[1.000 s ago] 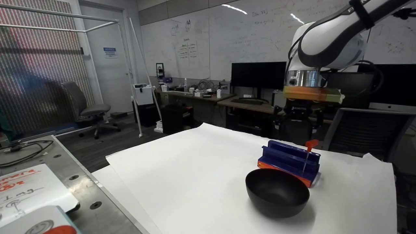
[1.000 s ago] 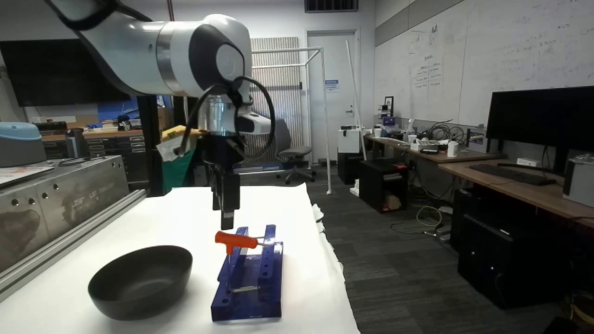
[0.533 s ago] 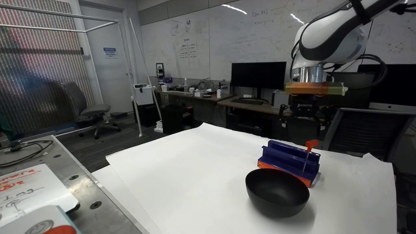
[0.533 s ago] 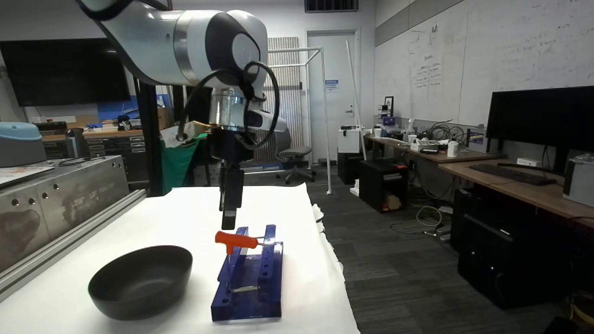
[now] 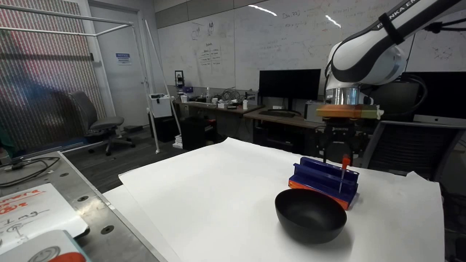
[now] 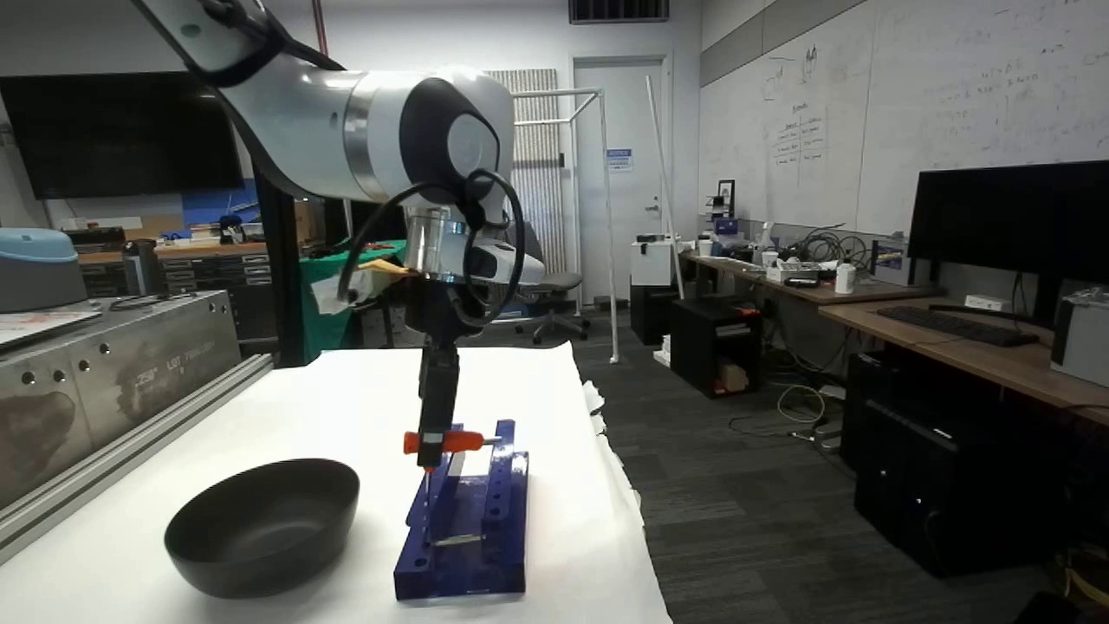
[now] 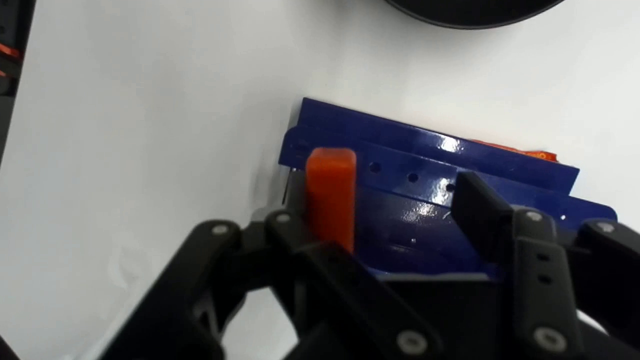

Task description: Put the red object in the bowl

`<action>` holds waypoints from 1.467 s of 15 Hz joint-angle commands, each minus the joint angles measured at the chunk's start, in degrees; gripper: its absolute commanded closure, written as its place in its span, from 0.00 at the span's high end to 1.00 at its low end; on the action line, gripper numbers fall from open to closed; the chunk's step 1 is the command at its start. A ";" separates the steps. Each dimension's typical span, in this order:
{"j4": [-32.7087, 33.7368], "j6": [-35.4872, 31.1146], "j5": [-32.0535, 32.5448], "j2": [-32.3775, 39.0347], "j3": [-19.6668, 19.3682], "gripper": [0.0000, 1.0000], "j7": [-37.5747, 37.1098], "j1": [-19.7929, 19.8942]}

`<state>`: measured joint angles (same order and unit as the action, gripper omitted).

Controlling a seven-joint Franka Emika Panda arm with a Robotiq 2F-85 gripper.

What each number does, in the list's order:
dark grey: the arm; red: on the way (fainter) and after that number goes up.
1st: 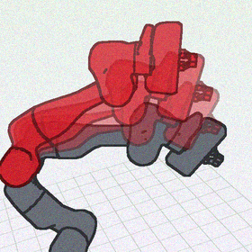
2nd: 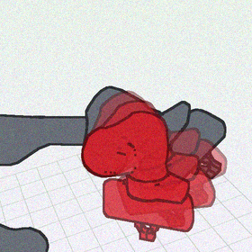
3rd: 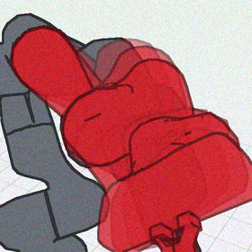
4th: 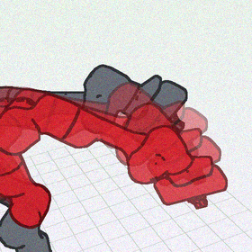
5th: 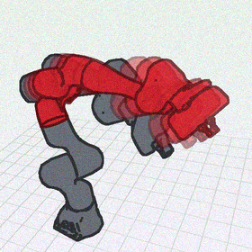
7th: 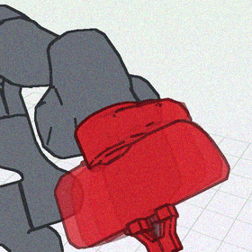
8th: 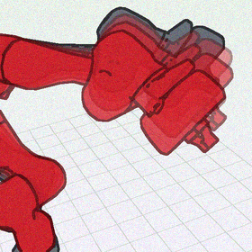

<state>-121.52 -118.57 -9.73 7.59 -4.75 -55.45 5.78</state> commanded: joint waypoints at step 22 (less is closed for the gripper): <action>-19.60 -18.08 -14.01 -22.84 3.61 0.05 21.63 -5.65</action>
<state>-137.40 -131.40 -19.53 -17.42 -1.13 -40.01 1.10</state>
